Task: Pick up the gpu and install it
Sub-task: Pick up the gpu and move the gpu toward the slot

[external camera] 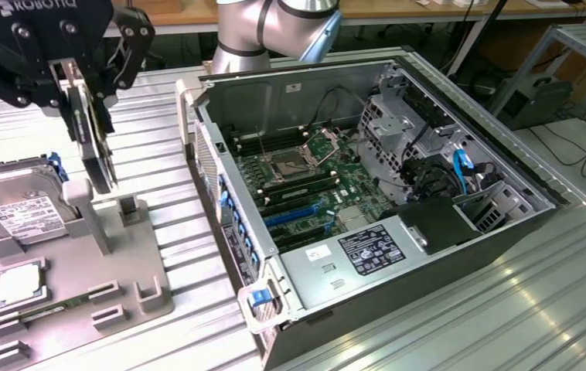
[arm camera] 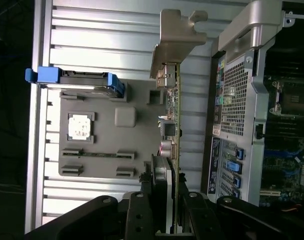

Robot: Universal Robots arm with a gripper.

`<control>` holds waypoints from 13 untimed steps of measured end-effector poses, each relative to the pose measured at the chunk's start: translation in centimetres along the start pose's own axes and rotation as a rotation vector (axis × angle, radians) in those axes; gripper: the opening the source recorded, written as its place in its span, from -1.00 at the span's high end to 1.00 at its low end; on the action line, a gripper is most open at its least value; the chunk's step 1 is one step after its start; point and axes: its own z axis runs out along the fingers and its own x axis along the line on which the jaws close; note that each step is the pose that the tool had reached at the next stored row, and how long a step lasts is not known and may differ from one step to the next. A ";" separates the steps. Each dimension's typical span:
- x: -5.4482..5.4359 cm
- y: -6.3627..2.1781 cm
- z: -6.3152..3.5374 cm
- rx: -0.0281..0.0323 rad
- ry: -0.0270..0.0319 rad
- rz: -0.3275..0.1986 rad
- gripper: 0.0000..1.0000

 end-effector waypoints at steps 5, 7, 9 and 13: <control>-0.1 -0.01 -0.01 0.0000 0.0001 0.001 0.43; -0.5 -0.04 0.00 0.0001 0.0001 0.004 0.43; -1.2 -0.09 0.02 0.0002 0.0000 0.005 0.43; -2.8 -0.20 0.06 0.0002 -0.0001 0.008 0.43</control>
